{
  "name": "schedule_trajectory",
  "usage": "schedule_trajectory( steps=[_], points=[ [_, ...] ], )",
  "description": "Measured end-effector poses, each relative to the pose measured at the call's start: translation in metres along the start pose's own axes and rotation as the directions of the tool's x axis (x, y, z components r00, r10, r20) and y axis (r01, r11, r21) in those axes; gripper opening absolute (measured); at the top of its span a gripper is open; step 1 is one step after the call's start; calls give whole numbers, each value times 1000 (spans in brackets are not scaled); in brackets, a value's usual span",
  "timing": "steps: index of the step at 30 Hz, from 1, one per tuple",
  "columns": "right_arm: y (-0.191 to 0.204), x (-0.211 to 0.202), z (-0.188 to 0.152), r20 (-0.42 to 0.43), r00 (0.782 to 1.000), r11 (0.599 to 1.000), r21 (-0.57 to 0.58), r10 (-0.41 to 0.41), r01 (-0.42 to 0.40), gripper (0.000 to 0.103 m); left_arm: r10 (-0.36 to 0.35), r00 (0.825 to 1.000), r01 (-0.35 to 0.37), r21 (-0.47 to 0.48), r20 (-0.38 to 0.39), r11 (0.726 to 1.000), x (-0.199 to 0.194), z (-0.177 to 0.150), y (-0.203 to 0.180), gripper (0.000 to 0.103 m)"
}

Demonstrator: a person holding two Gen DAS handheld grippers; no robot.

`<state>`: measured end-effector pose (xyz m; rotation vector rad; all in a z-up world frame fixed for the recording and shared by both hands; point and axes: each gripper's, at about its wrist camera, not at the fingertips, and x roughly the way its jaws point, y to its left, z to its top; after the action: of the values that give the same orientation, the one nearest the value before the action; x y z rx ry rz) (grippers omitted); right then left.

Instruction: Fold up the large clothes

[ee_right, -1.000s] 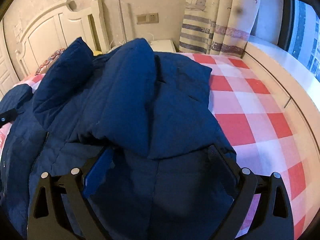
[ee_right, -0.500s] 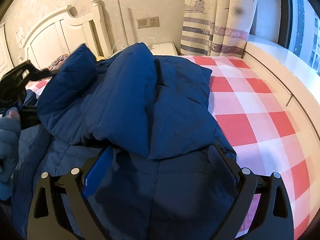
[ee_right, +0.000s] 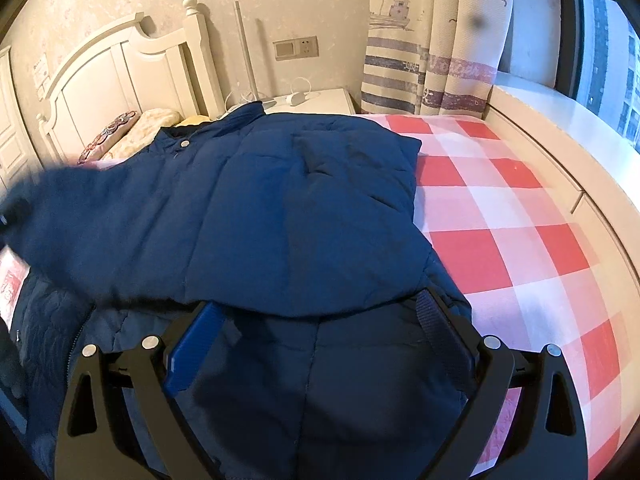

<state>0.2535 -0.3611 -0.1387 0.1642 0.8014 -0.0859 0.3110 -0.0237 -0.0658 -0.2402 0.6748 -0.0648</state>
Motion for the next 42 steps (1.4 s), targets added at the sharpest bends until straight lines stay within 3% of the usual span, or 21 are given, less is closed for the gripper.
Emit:
schedule_trajectory(
  steps=[2,4,6,9,10,11,12,13,14,16,17,19,21,25,27,30,34,36,38,39,42],
  points=[
    [0,0,0,3,1000,1000,-2,-3,3,93,17,995,-25,-73,-101,997,14,4,19,95],
    [0,0,0,3,1000,1000,-1,-2,2,93,67,992,-83,-145,-111,986,11,4,43,95],
    [-1,1,0,1,1000,1000,1,0,0,93,136,990,-142,-245,-42,959,-9,6,65,95],
    [-1,1,1,0,1000,1000,1,0,0,93,256,960,-204,-340,114,918,-48,13,88,95],
    [-1,1,0,0,1000,1000,1,0,0,93,281,945,-217,-325,165,921,-57,18,88,95],
    [-1,1,0,0,1000,1000,1,0,0,93,266,947,-211,-276,179,938,-55,25,79,95],
    [-1,1,0,-1,1000,1000,2,0,0,93,235,957,-200,-199,171,959,-49,31,66,95],
    [-1,1,0,-1,1000,1000,1,0,0,93,188,972,-181,-59,139,982,-36,35,47,95],
    [-1,2,0,-2,1000,1000,1,-1,1,93,173,978,-181,56,116,982,-25,33,25,95],
    [0,3,0,-4,1000,1000,-2,-4,4,93,207,974,-223,236,91,946,3,21,1,95],
    [0,3,0,-3,1000,1000,-3,-6,6,93,215,974,-226,283,70,932,16,14,-3,95],
    [0,2,0,1,1000,1000,-4,-5,5,93,222,973,-184,352,-69,918,54,-5,-1,95],
    [-1,2,-1,-1,1000,1000,1,4,-4,93,238,958,-169,356,-161,919,74,-6,7,98],
    [-13,-4,-2,-8,999,998,50,43,-42,93,177,966,-116,294,-189,949,76,-3,23,101],
    [-26,-25,-3,95,995,989,147,-29,15,93,182,966,-122,301,-181,946,76,-6,27,101],
    [-35,-45,2,165,986,976,216,-31,-5,93,196,965,-133,315,-175,940,74,-9,30,101],
    [9,-38,19,145,989,1000,21,-1,-2,89,182,967,-123,304,-176,945,64,-18,18,101],
    [35,-22,21,113,994,994,-110,-3,15,82,174,969,-117,297,-173,948,62,-19,19,101],
    [48,11,17,-28,999,984,-174,-38,33,68,163,973,-111,285,-164,952,59,-18,21,101],
    [53,28,13,-113,992,979,-201,-62,38,68,151,976,-103,276,-159,956,57,-18,23,101],
    [55,24,19,-145,986,977,-207,-80,49,67,121,982,-82,249,-144,965,53,-16,28,101]
  ],
)
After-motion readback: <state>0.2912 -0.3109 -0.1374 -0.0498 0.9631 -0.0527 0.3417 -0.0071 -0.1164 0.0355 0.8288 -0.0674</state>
